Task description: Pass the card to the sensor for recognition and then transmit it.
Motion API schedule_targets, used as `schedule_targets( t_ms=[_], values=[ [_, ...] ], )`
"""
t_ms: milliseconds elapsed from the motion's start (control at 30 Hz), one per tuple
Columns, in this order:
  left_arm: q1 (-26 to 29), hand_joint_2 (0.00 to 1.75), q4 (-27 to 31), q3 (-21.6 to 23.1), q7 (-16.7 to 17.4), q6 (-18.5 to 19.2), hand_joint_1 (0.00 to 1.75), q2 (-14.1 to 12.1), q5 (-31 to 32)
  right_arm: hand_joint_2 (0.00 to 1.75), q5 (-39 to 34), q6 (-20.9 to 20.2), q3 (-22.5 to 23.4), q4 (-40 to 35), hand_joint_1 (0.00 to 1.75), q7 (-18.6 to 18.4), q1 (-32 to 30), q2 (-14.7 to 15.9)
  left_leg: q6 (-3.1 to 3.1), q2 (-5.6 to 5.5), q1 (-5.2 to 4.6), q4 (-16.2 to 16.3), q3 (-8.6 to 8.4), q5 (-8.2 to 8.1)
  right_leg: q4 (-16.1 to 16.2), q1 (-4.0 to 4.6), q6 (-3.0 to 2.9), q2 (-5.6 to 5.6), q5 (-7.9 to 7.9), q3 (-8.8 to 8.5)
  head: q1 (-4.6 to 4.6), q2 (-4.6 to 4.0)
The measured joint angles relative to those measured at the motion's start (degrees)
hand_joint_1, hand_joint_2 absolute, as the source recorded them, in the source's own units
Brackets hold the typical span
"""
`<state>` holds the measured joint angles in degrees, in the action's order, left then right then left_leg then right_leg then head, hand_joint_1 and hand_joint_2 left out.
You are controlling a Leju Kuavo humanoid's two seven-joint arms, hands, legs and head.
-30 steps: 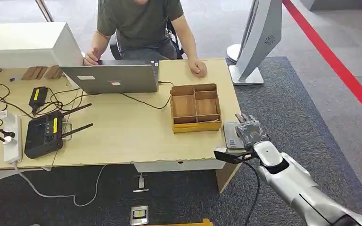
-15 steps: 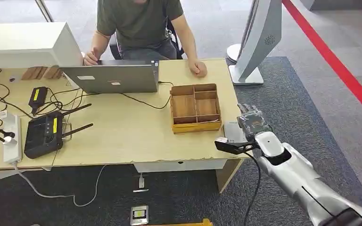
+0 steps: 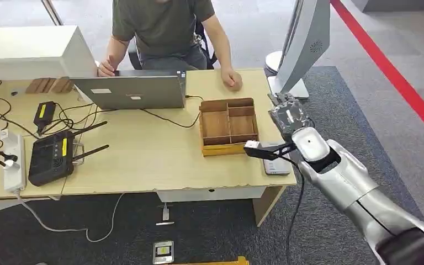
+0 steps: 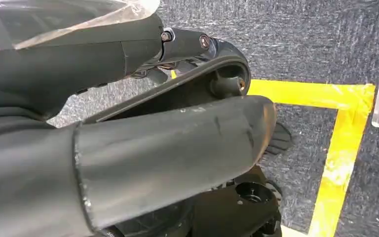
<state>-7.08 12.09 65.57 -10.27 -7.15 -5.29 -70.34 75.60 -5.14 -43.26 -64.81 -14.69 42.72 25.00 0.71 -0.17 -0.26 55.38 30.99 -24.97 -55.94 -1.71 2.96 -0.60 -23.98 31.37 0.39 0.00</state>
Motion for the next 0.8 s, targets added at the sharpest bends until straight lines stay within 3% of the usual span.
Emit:
schedule_targets(
  t_ms=[200,400,800],
  values=[
    [-0.2,0.00,0.0,0.5,-0.7,0.0,0.00,0.2,-0.1,1.75,1.4,0.3,-2.3,-0.3,1.75,1.8,3.9,-4.3,-0.03,-0.01,0.06,0.0,0.00,0.02,0.0,0.05,-0.01,0.02,-0.01,0.01,0.00,0.00],
    [-0.2,0.00,0.0,0.5,-0.7,0.0,0.00,0.2,-0.8,1.75,1.3,3.4,-4.3,1.1,1.75,2.7,7.1,-8.5,-0.04,-0.04,0.07,0.0,0.01,0.02,0.0,0.06,-0.02,0.01,-0.01,0.03,-0.02,0.00],
    [-0.1,0.00,0.0,0.7,0.1,-0.6,0.00,0.2,-0.7,1.75,1.2,2.6,-6.9,2.4,1.75,1.3,9.7,-10.0,-0.04,0.00,0.07,0.0,0.01,0.02,0.0,0.06,-0.02,0.01,-0.01,0.05,0.00,0.00]
  ],
)
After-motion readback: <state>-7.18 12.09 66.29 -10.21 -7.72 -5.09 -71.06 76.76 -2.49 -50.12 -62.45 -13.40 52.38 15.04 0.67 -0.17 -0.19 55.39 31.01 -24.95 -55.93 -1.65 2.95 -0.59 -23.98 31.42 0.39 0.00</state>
